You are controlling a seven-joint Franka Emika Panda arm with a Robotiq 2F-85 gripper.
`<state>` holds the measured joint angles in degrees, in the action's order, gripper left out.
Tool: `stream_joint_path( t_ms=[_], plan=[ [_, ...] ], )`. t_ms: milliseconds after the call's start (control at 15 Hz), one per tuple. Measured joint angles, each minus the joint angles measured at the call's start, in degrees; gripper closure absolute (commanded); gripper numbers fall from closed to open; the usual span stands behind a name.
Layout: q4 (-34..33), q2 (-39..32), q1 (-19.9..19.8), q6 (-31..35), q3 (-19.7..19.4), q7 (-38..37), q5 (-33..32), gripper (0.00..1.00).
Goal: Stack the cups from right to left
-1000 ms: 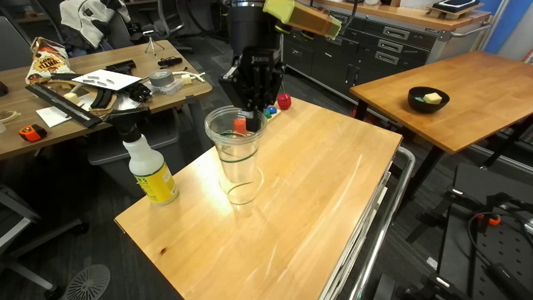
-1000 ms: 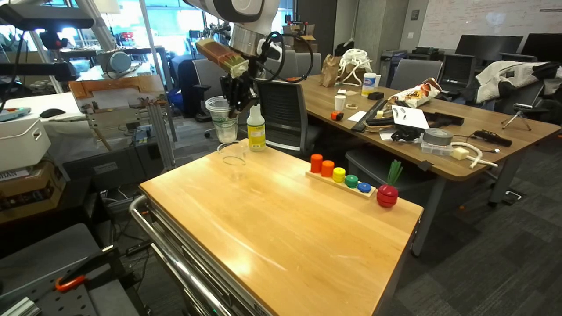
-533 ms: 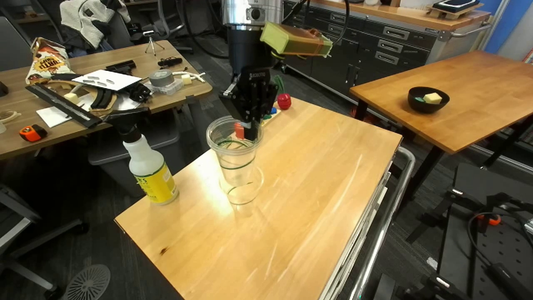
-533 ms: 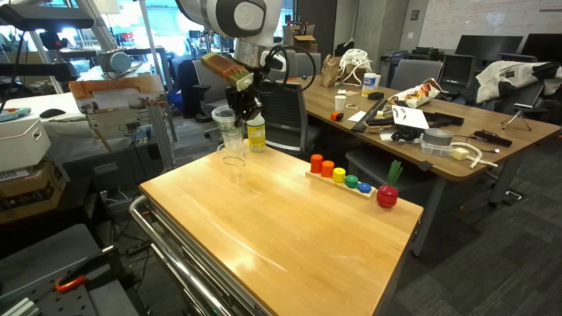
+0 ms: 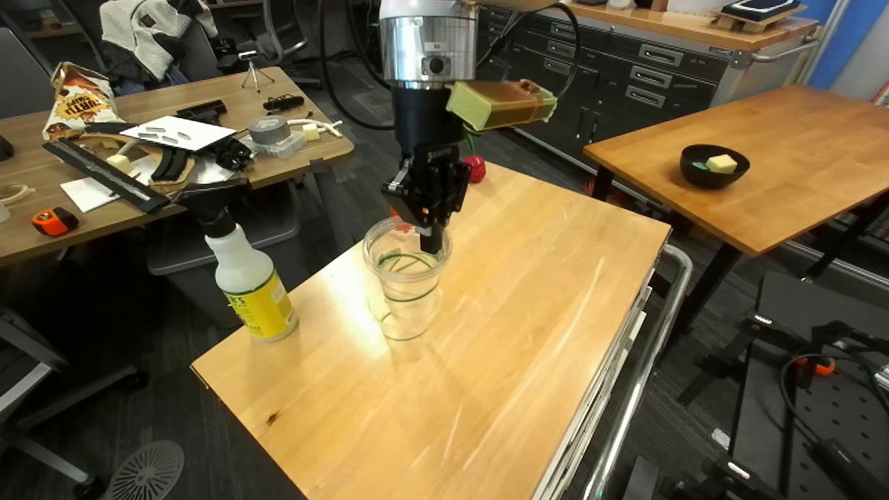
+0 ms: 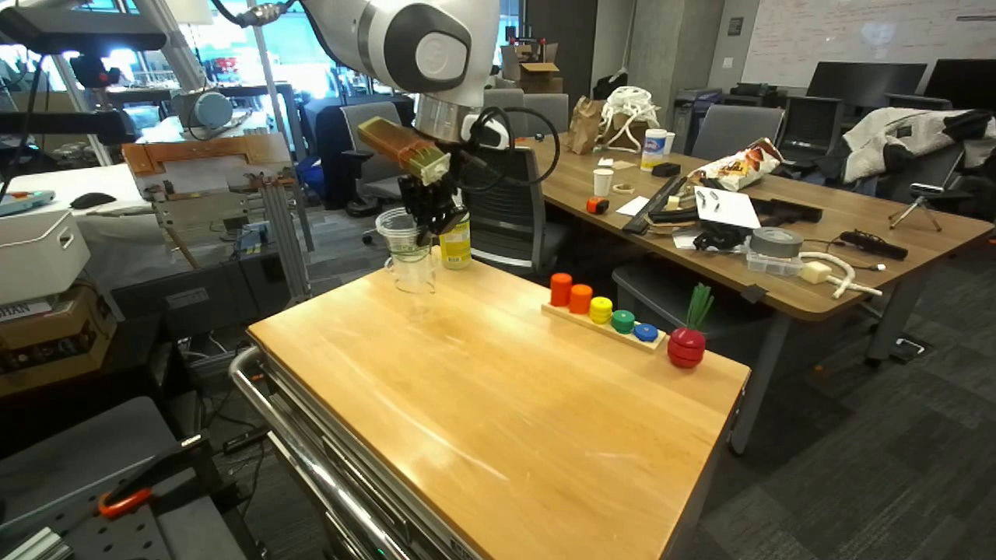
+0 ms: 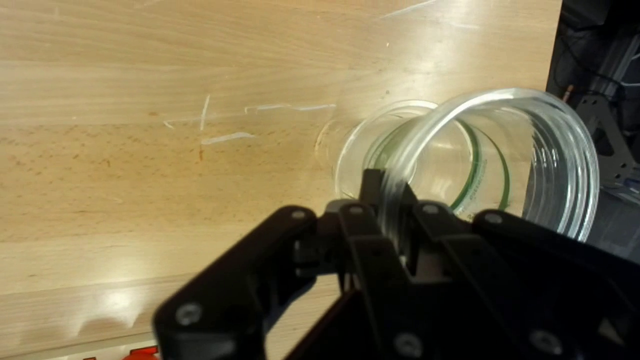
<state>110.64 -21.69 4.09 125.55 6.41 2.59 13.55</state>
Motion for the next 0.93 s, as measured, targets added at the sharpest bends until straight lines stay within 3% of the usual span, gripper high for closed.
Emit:
stream_joint_path(
  t_ms=[67, 133, 600, 733, 933],
  plan=[
    [0.15, -0.23, 0.0, 0.16, 0.0, 0.02, 0.0, 0.76],
    [0.25, -0.42, 0.01, 0.29, 0.01, 0.04, 0.0, 0.66],
    [-0.22, -0.38, 0.47, 1.05, 1.37, 0.13, 0.0, 0.13],
    [-0.74, 0.48, 0.75, 1.05, 2.06, 0.16, 0.0, 0.01],
    [-1.65, 3.48, 1.61, 1.05, 2.11, -0.3, -2.56, 0.0]
  ],
)
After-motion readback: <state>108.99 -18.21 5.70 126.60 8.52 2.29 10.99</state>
